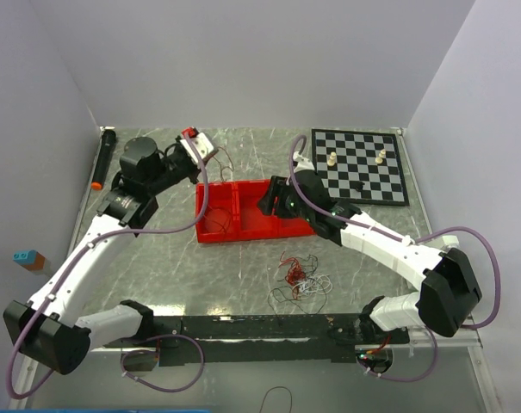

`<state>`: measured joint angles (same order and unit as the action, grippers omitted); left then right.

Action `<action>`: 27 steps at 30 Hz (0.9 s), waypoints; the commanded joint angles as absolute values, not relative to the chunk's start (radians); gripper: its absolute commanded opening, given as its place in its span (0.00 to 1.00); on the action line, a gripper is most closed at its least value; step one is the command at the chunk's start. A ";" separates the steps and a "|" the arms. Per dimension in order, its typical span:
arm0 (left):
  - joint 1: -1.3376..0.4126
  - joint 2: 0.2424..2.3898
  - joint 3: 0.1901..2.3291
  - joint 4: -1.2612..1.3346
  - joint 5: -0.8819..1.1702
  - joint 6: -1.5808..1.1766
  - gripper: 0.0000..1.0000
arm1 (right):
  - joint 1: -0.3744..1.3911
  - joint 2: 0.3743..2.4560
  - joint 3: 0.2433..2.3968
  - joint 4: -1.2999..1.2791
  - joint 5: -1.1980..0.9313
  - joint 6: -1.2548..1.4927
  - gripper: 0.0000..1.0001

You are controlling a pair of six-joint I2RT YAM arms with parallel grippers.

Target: Untangle the cables

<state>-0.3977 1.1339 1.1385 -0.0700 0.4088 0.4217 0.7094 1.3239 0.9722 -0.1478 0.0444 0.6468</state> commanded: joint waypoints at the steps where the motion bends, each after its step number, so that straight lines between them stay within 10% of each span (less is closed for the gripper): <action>1: -0.426 1.138 1.157 -0.089 0.399 0.379 0.01 | 0.703 1.276 0.956 -0.120 0.063 0.664 0.64; 27: -0.342 1.448 1.025 0.212 -0.049 0.652 0.01 | 0.686 1.266 0.914 -0.084 0.069 0.670 0.64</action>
<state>-0.3473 1.4506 1.0065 0.0952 -0.0250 0.5888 0.6952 1.2980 0.9234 -0.1257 0.0628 0.6617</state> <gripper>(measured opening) 0.023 0.643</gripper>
